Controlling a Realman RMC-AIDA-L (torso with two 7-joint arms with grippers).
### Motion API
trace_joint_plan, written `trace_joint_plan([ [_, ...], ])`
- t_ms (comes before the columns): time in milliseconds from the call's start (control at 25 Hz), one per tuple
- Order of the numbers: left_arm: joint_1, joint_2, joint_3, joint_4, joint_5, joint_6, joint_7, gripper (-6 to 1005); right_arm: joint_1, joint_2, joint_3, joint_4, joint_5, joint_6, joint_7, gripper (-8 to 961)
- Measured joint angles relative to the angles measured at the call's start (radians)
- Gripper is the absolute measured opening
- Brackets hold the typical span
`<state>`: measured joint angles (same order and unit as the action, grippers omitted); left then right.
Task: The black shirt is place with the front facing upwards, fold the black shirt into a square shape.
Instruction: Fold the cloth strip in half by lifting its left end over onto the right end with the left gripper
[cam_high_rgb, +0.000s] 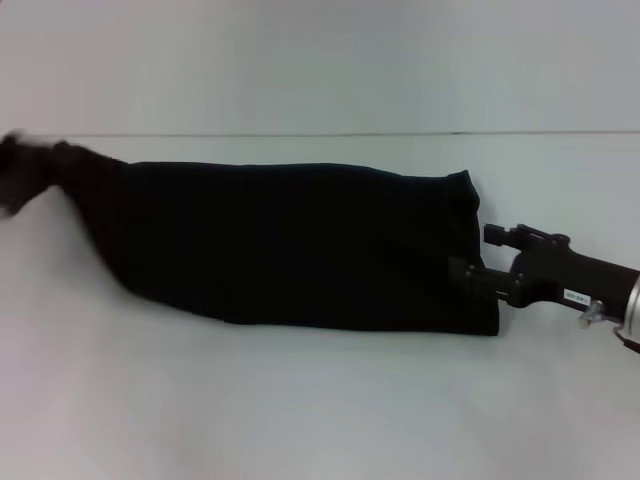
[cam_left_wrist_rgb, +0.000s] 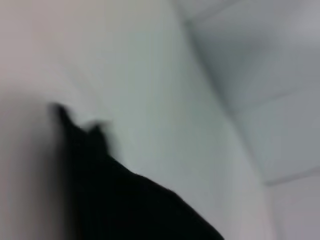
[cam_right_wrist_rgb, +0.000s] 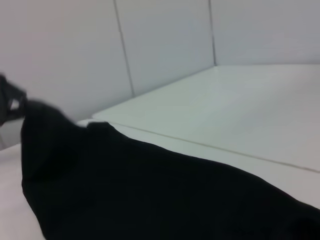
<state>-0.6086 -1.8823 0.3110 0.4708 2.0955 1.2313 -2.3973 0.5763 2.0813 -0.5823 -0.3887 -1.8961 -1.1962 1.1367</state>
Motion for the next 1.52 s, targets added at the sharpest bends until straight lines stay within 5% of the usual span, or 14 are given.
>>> trace_joint_plan([
  [120, -0.101, -0.04, 0.009, -0.007, -0.02, 0.007, 0.035, 44, -0.017, 0.0, 0.015, 0.0, 0.0, 0.005, 0.0, 841],
  [400, -0.358, -0.188, 0.114, -0.011, -0.02, -0.036, 0.109, 44, -0.063, -0.004, 0.065, -0.006, 0.0, 0.0, 0.001, 841],
  [600, -0.416, -0.291, 0.304, -0.065, -0.051, -0.138, 0.14, 44, -0.08, -0.009, 0.067, -0.003, -0.001, 0.001, 0.001, 841],
  [760, -0.442, -0.293, 0.365, -0.291, -0.147, -0.231, 0.279, 44, -0.086, -0.009, 0.071, 0.0, -0.002, 0.004, 0.002, 841],
  [880, -0.428, -0.294, 0.361, -0.349, -0.153, -0.26, 0.322, 45, -0.085, -0.008, 0.072, 0.003, -0.004, 0.011, 0.002, 841],
  [1200, -0.396, -0.294, 0.36, -0.354, -0.163, -0.21, 0.353, 45, -0.069, 0.005, 0.097, 0.006, 0.0, 0.079, 0.002, 841],
  [1520, -0.392, -0.292, 0.359, -0.33, -0.177, -0.13, 0.354, 45, 0.025, 0.013, 0.093, 0.042, 0.0, 0.151, -0.003, 840],
])
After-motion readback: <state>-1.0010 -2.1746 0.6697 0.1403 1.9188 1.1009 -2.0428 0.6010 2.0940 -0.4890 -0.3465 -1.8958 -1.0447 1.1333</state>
